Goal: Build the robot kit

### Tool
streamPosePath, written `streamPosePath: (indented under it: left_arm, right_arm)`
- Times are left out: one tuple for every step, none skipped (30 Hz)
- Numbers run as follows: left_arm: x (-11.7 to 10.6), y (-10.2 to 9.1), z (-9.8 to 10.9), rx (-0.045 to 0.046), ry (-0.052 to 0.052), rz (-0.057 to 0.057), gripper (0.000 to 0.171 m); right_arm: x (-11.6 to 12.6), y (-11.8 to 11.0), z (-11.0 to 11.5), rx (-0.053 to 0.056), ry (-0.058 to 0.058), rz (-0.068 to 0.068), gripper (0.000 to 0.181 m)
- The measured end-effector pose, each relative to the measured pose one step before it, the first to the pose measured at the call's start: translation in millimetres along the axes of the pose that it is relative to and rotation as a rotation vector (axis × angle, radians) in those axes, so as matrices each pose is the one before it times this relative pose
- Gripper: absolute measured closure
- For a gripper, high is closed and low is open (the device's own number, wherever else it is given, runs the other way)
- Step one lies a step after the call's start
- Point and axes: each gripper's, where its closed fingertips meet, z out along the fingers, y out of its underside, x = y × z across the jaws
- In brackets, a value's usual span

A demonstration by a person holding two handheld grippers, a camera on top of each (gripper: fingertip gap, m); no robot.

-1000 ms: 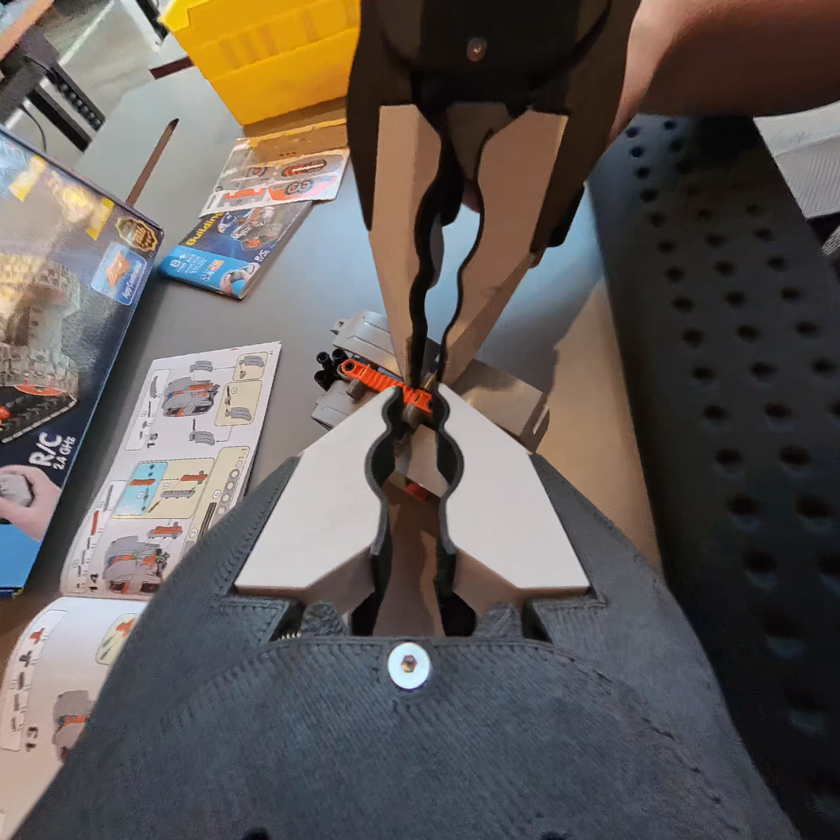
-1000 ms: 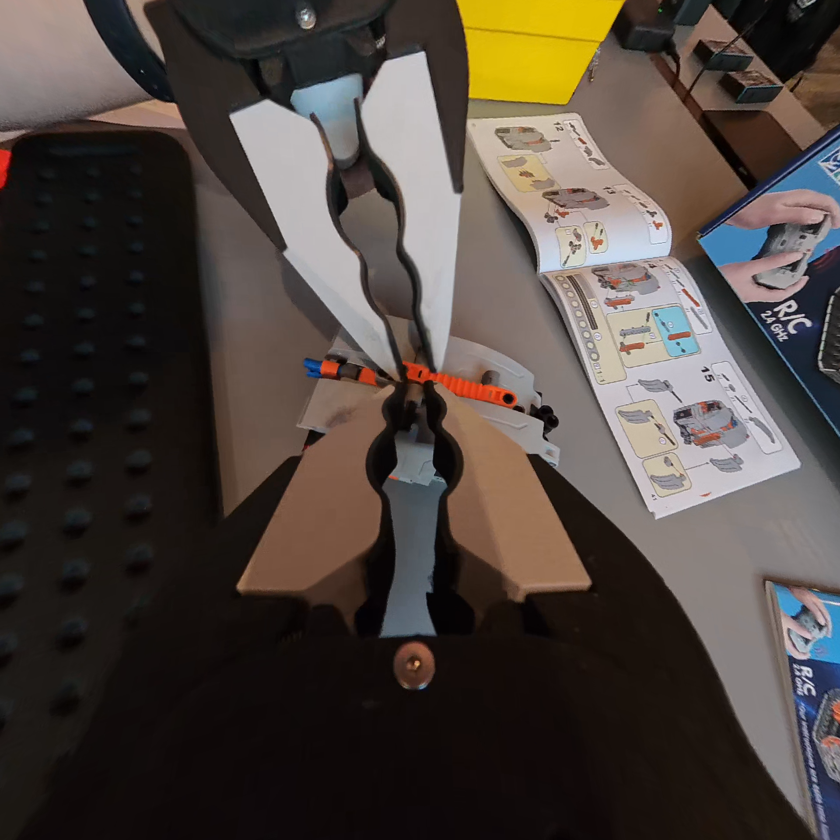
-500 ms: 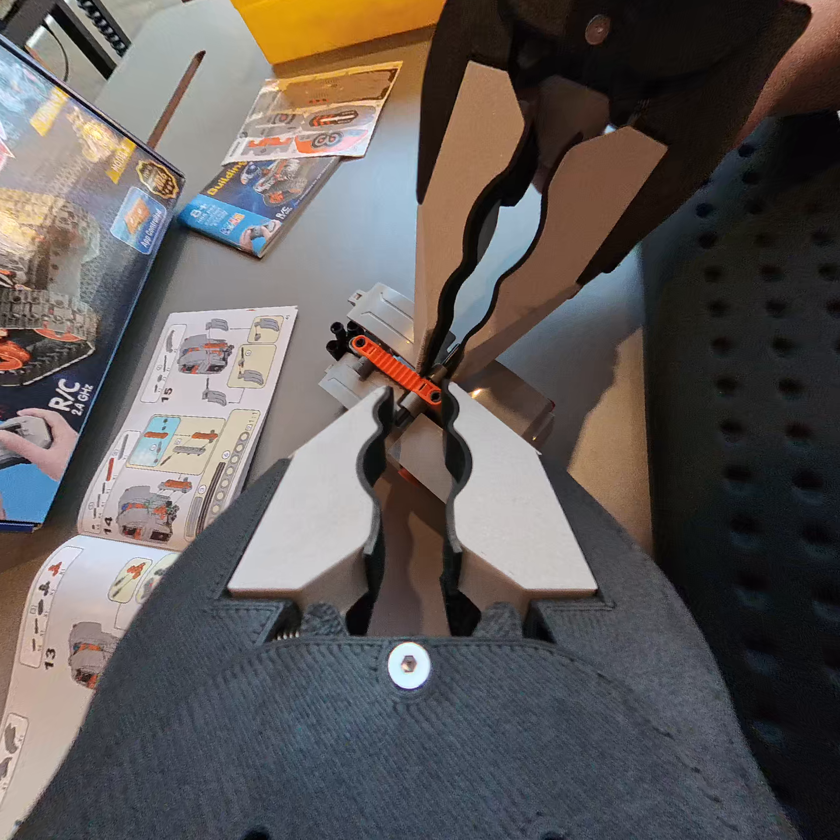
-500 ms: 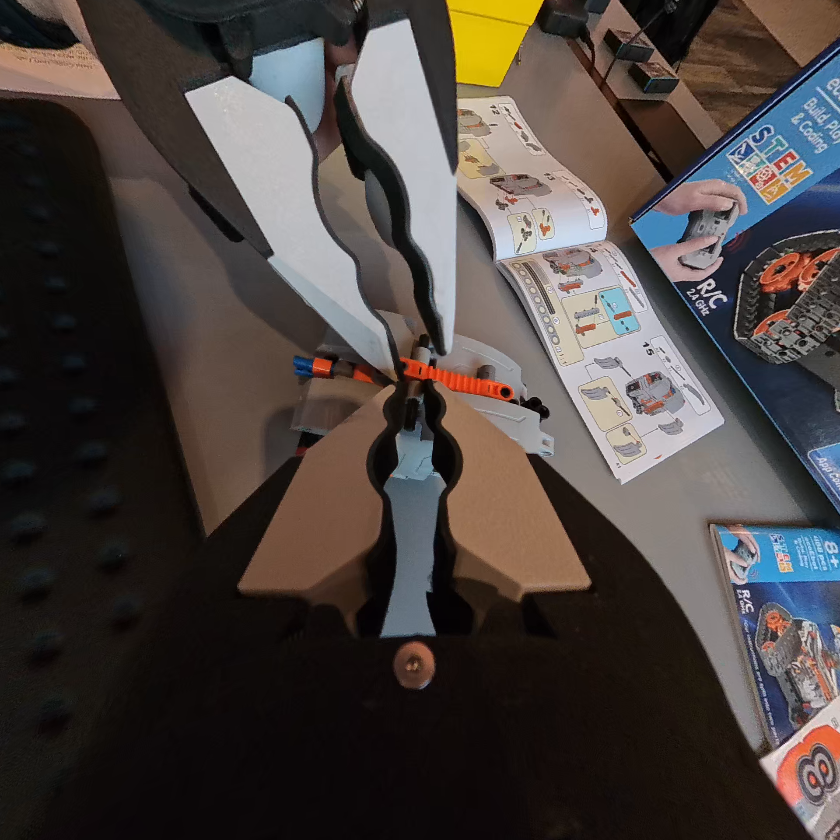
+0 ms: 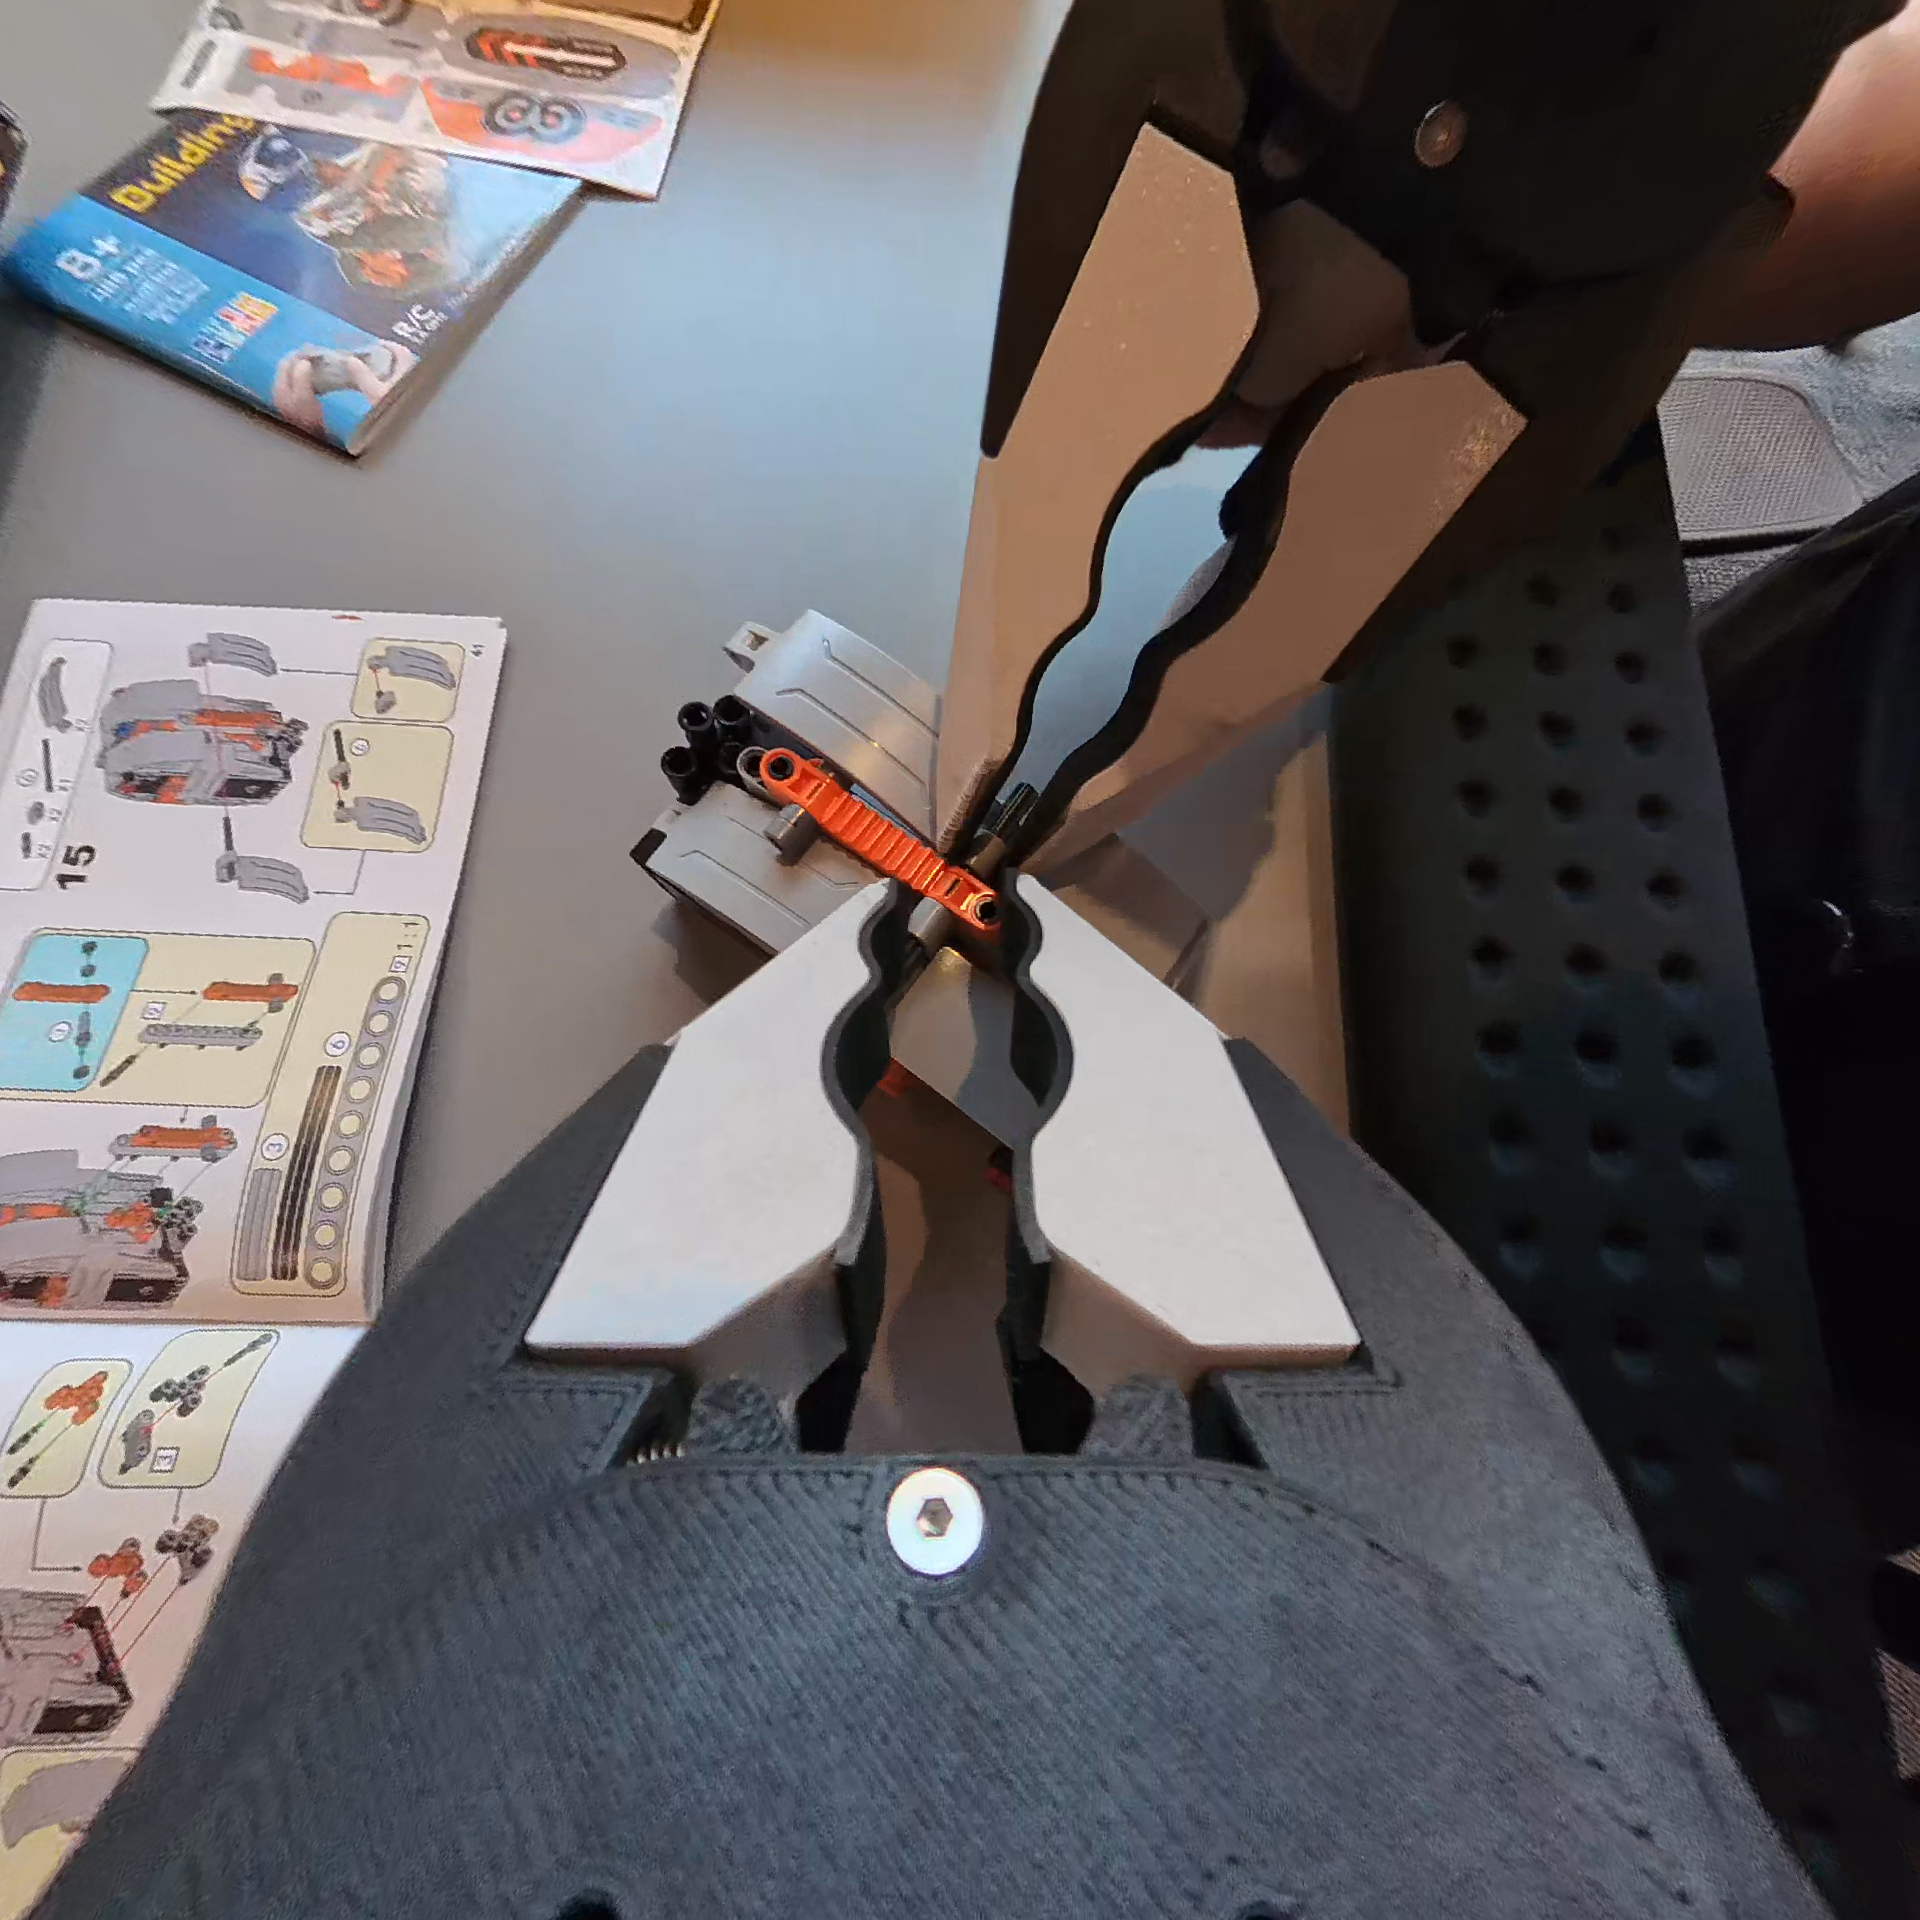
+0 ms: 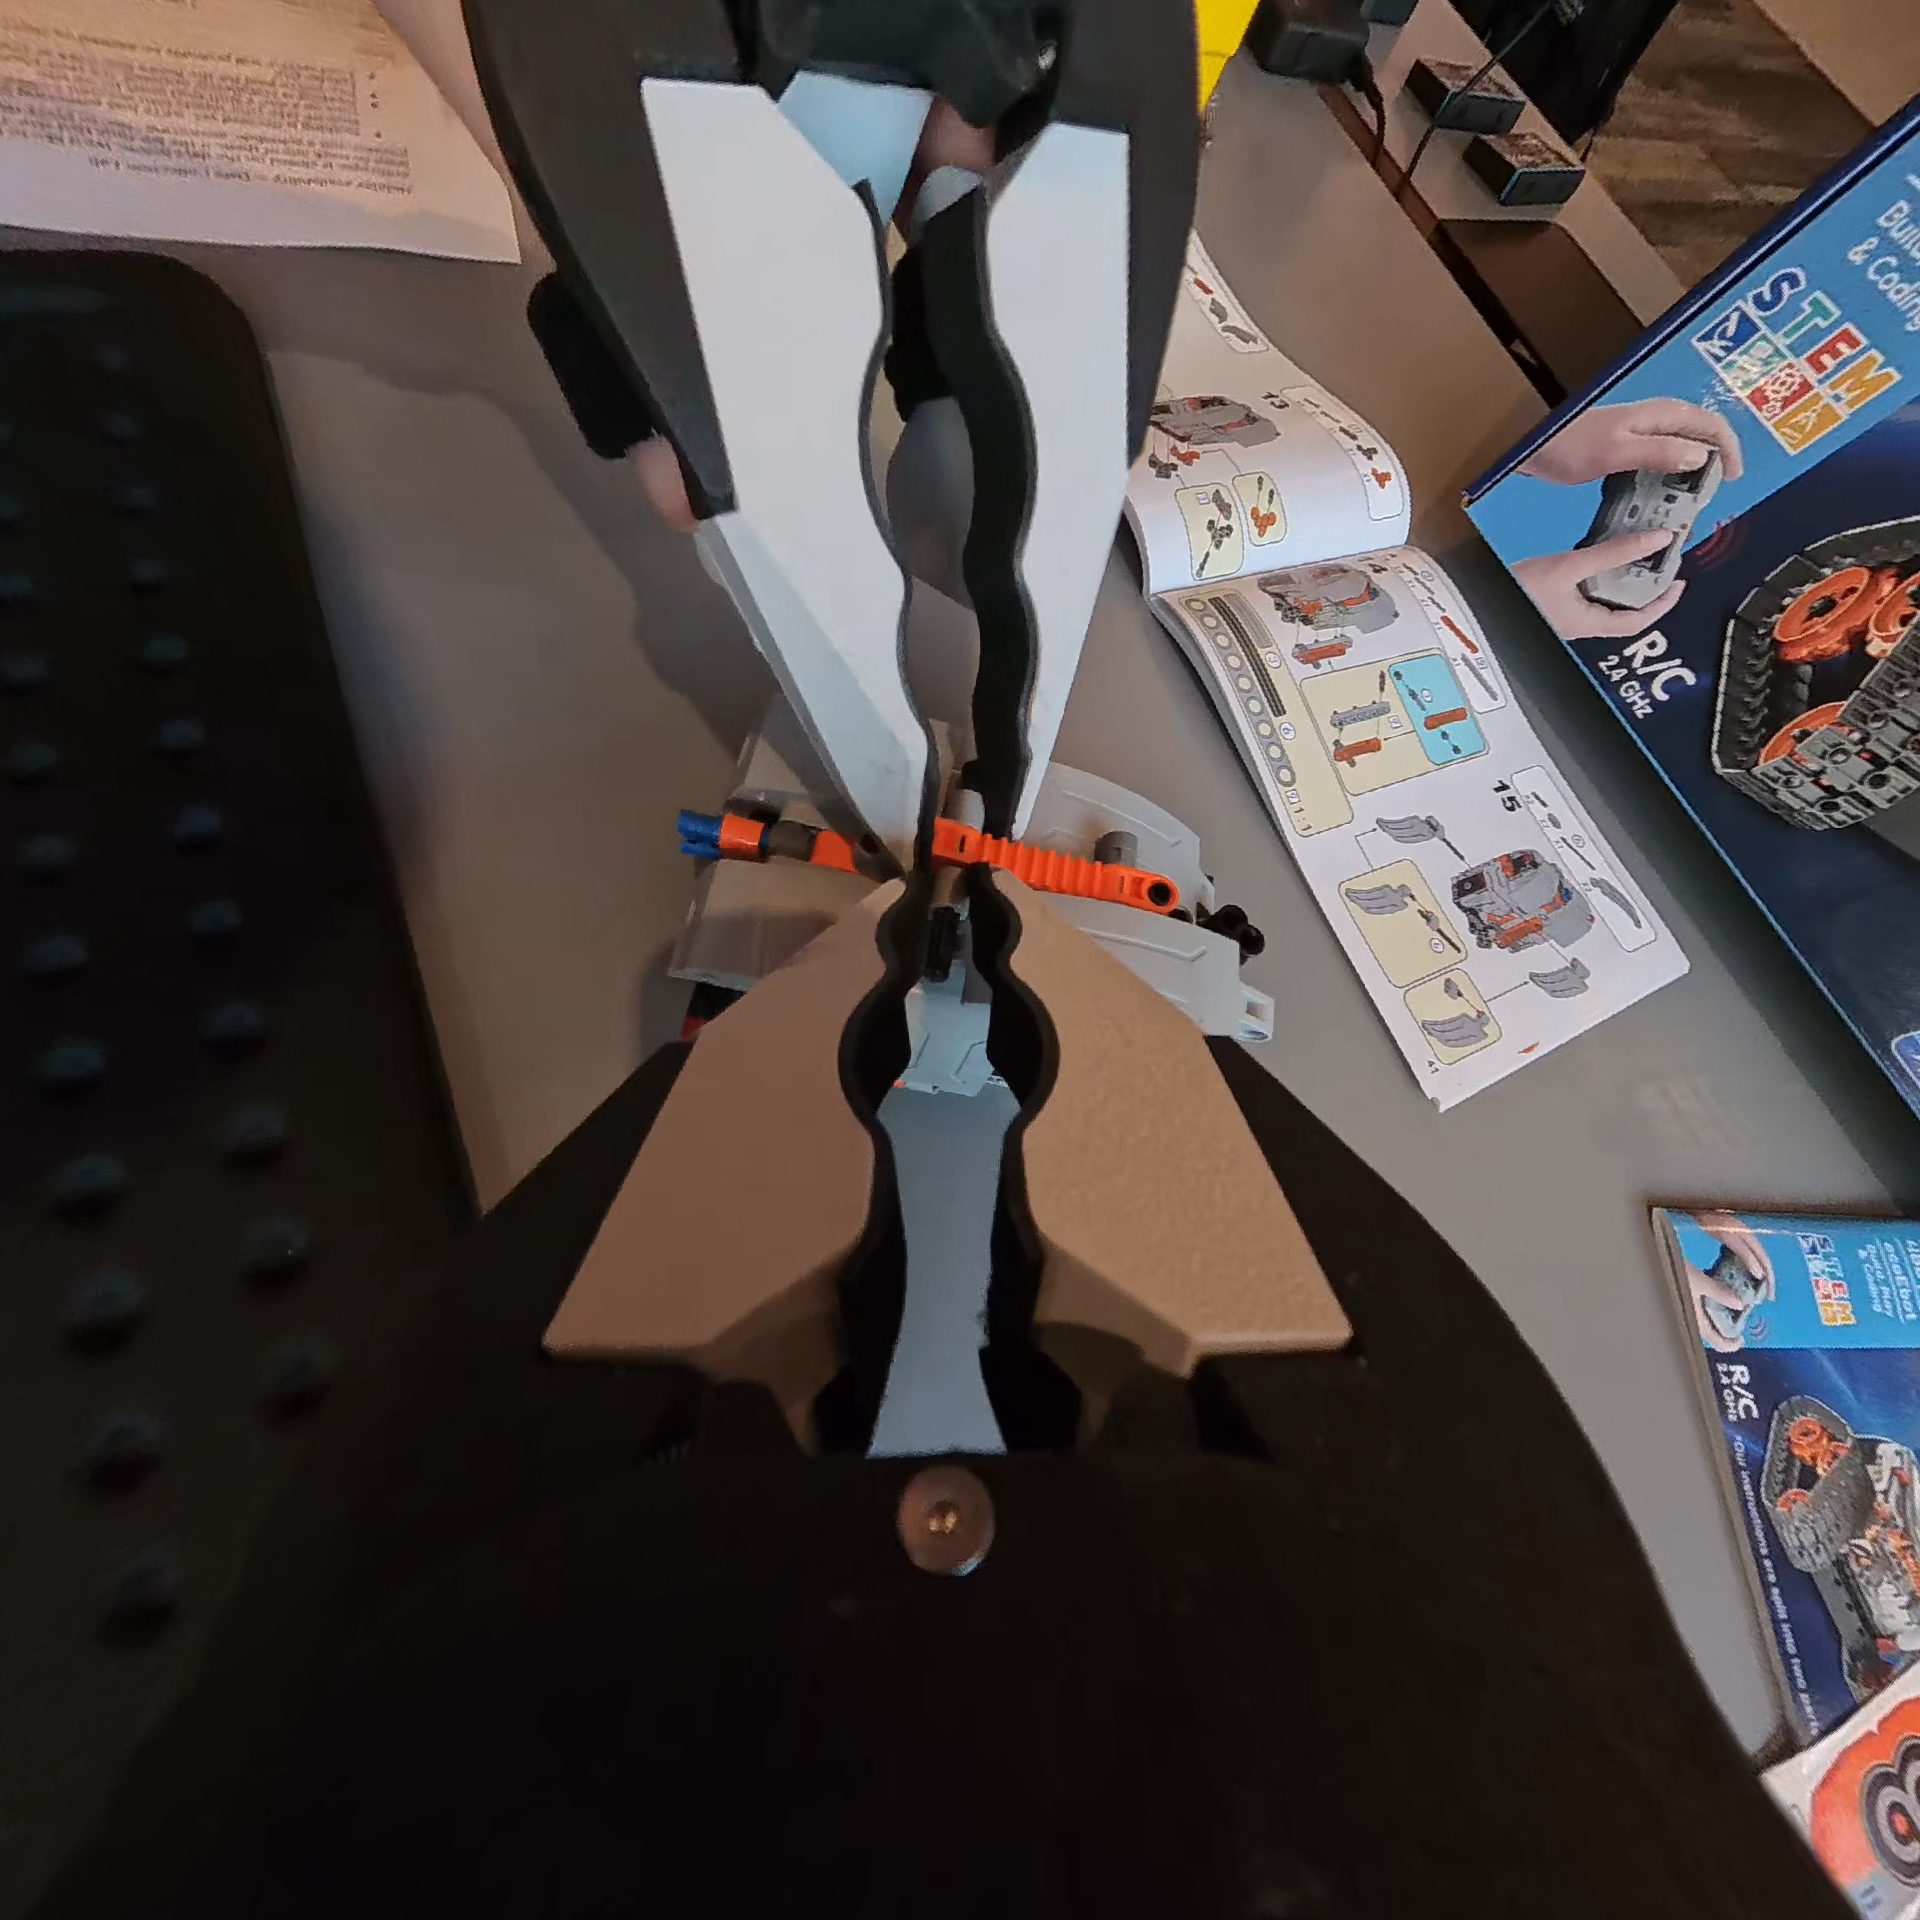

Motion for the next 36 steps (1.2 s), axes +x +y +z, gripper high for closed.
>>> streamPosePath:
  left_arm:
    - [-0.03,0.23,0.05,-0.01063,0.0049,-0.0037,0.156]
    - [-0.03,0.16,-0.05,-0.01275,0.0026,-0.0083,0.156]
    - [-0.09,0.10,0.05,-0.01345,-0.0003,-0.0088,0.156]
    - [0.05,0.17,0.08,-0.01195,-0.0038,-0.0034,0.156]
    - [-0.04,0.07,0.17,-0.01068,-0.0092,0.0057,0.156]
    - [-0.36,-0.06,0.07,-0.00728,-0.0127,0.0094,0.156]
    - [-0.40,-0.19,0.24,-0.00023,-0.0090,0.0034,0.156]
    - [-0.52,-0.23,0.26,0.00571,-0.0037,-0.0057,0.156]
    - [-0.30,-0.27,0.32,0.00959,-0.0015,-0.0114,0.156]
    - [-0.15,-0.19,0.07,0.00798,-0.0009,-0.0067,0.156]
    - [-0.06,0.10,-0.05,0.00394,-0.0021,0.0010,0.156]
    - [0.03,0.11,0.01,0.00078,-0.0027,0.0027,0.156]
    - [0.17,-0.01,0.10,-0.00087,-0.0015,0.0046,0.156]
    - [0.06,0.11,-0.01,-0.00129,0.0003,0.0055,0.156]
    - [0.07,0.07,0.02,-0.00152,0.0023,0.0007,0.156]
    - [0.11,0.06,0.04,0.00060,0.0023,0.0002,0.156]
    - [0.11,0.10,0.03,0.00236,0.0012,-0.0005,0.156]
    - [0.07,-0.17,0.09,0.00328,-0.0002,-0.0013,0.155]
    - [0.14,-0.09,0.11,0.00422,-0.0017,0.0019,0.155]
    - [0.03,0.11,0.00,0.00277,-0.0020,-0.0015,0.155]
    - [-0.06,-0.06,-0.07,0.00198,-0.0011,-0.0011,0.155]
    - [0.08,0.03,0.10,0.00234,0.0000,0.0004,0.155]
    - [0.02,0.02,0.02,0.00139,0.0010,-0.0025,0.155]
    - [0.15,-0.16,0.18,0.00166,0.0013,-0.0011,0.155]
    - [0.25,-0.13,0.07,0.00095,0.0006,-0.0009,0.155]
    - [0.12,-0.05,0.11,-0.00064,-0.0003,0.0018,0.155]
    - [0.17,0.05,0.07,-0.00132,-0.0005,0.0036,0.155]
    - [0.15,0.02,0.11,-0.00166,-0.0003,0.0014,0.155]
    - [0.27,-0.11,0.14,-0.00024,0.0001,0.0020,0.155]
    - [0.14,-0.06,0.04,0.00044,-0.0001,0.0006,0.155]
    - [0.10,-0.06,0.06,-0.00008,0.0001,-0.0012,0.155]
    - [0.14,-0.04,0.13,0.00078,0.0005,0.0005,0.155]
    - [-0.03,-0.05,-0.01,0.00090,-0.0004,-0.0003,0.155]
    - [-0.08,-0.06,-0.08,-0.00007,-0.0015,-0.0032,0.155]
    - [0.08,-0.13,-0.07,0.00093,-0.0019,-0.0021,0.155]
    - [0.21,-0.41,0.15,0.00192,-0.0013,0.0016,0.156]
  right_arm:
    - [-0.05,0.18,0.01,-0.0045,-0.0050,-0.0128,0.173]
    - [-0.01,-0.03,0.11,-0.0067,-0.0078,-0.0037,0.173]
    - [0.00,0.09,0.10,-0.0096,-0.0097,0.0051,0.173]
    - [0.15,0.20,-0.17,-0.0143,-0.0056,0.0139,0.174]
    - [0.08,0.25,-0.29,-0.0218,0.0008,0.0050,0.175]
    - [0.37,0.36,-0.04,-0.0151,0.0073,-0.0199,0.175]
    - [0.29,0.46,-0.25,-0.0101,0.0019,-0.0065,0.175]
    - [0.17,0.41,-0.13,-0.0039,-0.0044,0.0006,0.174]
    - [0.46,0.57,-0.25,0.0012,-0.0074,0.0046,0.174]
    - [-0.12,0.27,-0.22,0.0042,-0.0094,0.0155,0.174]
    - [-0.04,0.03,-0.16,0.0045,-0.0022,0.0083,0.174]
    - [-0.15,0.11,-0.11,0.0028,0.0053,-0.0033,0.175]
    - [-0.10,0.31,-0.27,-0.0001,0.0071,-0.0081,0.175]
    - [-0.20,0.23,-0.22,0.0019,0.0019,0.0024,0.174]
    - [-0.01,0.01,-0.04,0.0068,-0.0018,0.0015,0.175]
    - [-0.17,0.27,-0.30,0.0052,-0.0022,-0.0007,0.175]
    - [-0.03,0.17,-0.16,0.0036,-0.0011,0.0015,0.175]
    - [-0.06,0.21,-0.26,0.0021,0.0006,-0.0034,0.175]
    - [-0.01,0.26,-0.30,0.0010,0.0001,-0.0023,0.174]
    - [0.00,0.04,-0.06,0.0029,-0.0017,0.0015,0.175]
    - [0.00,-0.01,-0.09,0.0042,-0.0010,-0.0025,0.175]
    - [-0.15,0.24,-0.20,0.0016,-0.0024,0.0008,0.175]
    - [-0.06,-0.07,-0.02,0.0033,-0.0013,0.0012,0.175]
    - [-0.04,0.23,-0.33,0.0016,-0.0005,-0.0026,0.175]
    - [-0.05,0.19,-0.34,0.0023,0.0003,-0.0001,0.175]
    - [-0.07,0.23,-0.23,0.0040,0.0002,0.0006,0.175]
    - [-0.02,0.16,-0.35,0.0018,-0.0013,-0.0010,0.175]
    - [-0.15,0.12,-0.23,0.0026,-0.0004,0.0023,0.175]
    - [-0.10,0.25,-0.43,0.0016,-0.0013,0.0008,0.175]
    - [0.03,0.07,-0.22,0.0026,0.0003,-0.0005,0.175]
    - [-0.15,-0.01,-0.18,0.0032,0.0007,0.0028,0.175]
    - [-0.13,0.16,-0.35,0.0002,-0.0010,0.0013,0.175]
    - [0.05,-0.05,-0.24,0.0040,0.0016,0.0011,0.175]
    - [0.20,-0.51,0.22,0.0098,0.0032,0.0026,0.175]
    - [0.60,-0.51,0.24,0.0138,0.0071,-0.0020,0.175]
    - [0.95,-0.45,0.25,0.0129,0.0099,-0.0073,0.175]
